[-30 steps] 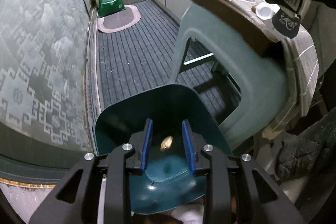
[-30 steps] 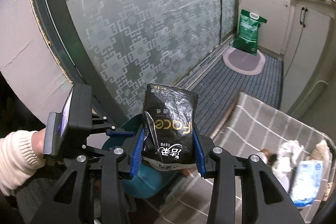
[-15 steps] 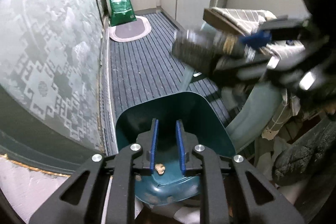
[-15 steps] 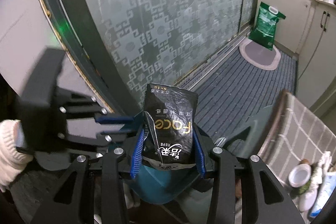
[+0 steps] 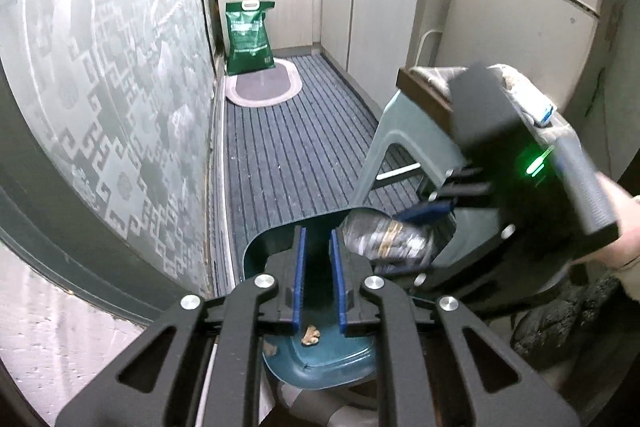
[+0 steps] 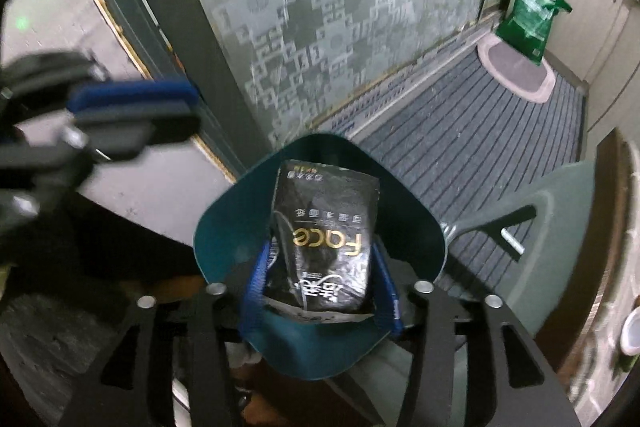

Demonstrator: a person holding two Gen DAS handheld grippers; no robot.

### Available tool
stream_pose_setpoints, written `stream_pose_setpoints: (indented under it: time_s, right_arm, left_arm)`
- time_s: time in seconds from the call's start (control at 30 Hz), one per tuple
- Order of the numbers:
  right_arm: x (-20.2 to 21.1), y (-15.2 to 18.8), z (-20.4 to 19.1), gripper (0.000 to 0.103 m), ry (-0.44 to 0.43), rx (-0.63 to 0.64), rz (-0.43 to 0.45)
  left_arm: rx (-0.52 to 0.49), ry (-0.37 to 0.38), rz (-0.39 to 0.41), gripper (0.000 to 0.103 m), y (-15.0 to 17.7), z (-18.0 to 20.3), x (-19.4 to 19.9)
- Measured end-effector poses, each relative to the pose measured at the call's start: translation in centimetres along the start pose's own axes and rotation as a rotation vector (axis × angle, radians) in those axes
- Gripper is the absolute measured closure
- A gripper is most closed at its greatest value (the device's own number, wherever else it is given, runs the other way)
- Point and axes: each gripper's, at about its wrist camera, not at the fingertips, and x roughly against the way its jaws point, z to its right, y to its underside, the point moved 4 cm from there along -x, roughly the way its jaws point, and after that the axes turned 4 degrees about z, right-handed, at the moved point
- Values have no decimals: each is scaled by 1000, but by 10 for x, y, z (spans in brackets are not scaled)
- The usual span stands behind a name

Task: Collect trash
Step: 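Move both open tools back over the checked cloth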

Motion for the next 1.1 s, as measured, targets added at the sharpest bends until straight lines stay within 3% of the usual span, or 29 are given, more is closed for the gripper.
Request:
stream_pose_setpoints:
  time_s: [0.17, 0.4, 0.6, 0.8, 1.1]
  right_arm:
    - [1, 1, 2, 51, -15, -13, 4]
    - [42, -12, -2, 51, -68, -39, 137]
    - [88, -14, 7, 62, -51, -44, 264]
    - [126, -1, 36, 65, -3, -81, 340]
    - [163, 28, 82, 65, 75, -140, 387]
  left_arm:
    - [17, 2, 49, 87, -11, 1, 13]
    - [57, -11, 144, 84, -33, 0, 29]
    - [59, 6, 214, 75, -54, 16, 40]
    - [21, 29, 224, 68, -68, 42, 33]
    - [-52, 73, 180, 61, -78, 86, -2]
